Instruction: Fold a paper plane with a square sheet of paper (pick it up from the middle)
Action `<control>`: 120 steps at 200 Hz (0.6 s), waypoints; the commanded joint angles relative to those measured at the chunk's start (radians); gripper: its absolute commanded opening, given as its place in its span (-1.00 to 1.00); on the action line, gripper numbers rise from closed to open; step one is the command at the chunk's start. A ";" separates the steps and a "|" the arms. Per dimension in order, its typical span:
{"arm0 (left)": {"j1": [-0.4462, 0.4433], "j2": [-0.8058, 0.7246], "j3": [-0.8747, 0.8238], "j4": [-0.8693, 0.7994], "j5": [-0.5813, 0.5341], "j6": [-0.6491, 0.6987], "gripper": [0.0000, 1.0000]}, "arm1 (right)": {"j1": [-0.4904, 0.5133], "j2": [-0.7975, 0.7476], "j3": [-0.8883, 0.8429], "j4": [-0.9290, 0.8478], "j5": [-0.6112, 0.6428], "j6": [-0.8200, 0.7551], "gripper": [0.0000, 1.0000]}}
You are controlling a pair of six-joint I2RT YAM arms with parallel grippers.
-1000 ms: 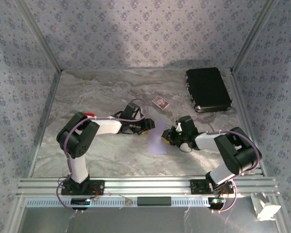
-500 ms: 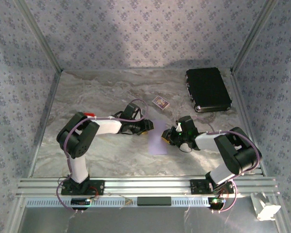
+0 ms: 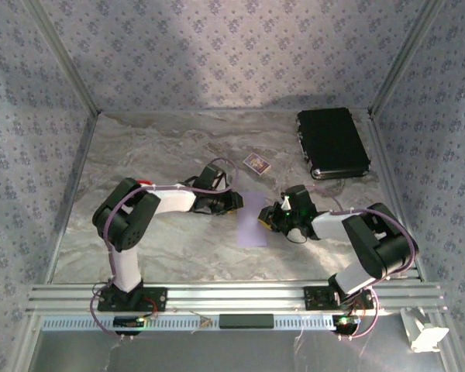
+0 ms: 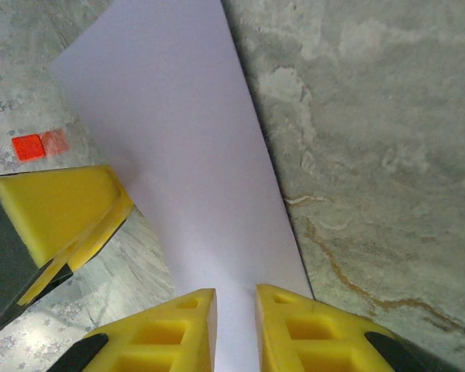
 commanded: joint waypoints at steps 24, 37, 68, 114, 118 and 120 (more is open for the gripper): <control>-0.004 0.013 0.026 -0.026 -0.001 0.009 -0.59 | -0.006 0.020 -0.015 -0.023 -0.001 0.016 -0.57; -0.005 0.011 0.026 -0.029 -0.003 0.009 -0.61 | -0.007 0.019 -0.016 -0.023 -0.001 0.015 -0.58; -0.004 0.001 0.028 -0.037 -0.002 0.008 -0.77 | -0.014 0.013 -0.015 -0.010 -0.018 0.000 -0.56; -0.003 -0.055 0.027 -0.077 0.002 0.004 -0.99 | -0.025 -0.110 0.012 -0.094 -0.030 -0.139 -0.28; -0.002 -0.060 0.027 -0.081 0.005 0.004 -1.00 | -0.025 -0.128 0.020 -0.127 -0.018 -0.159 -0.24; -0.001 -0.062 0.027 -0.083 0.006 0.003 -1.00 | -0.026 -0.137 0.024 -0.145 -0.012 -0.170 -0.21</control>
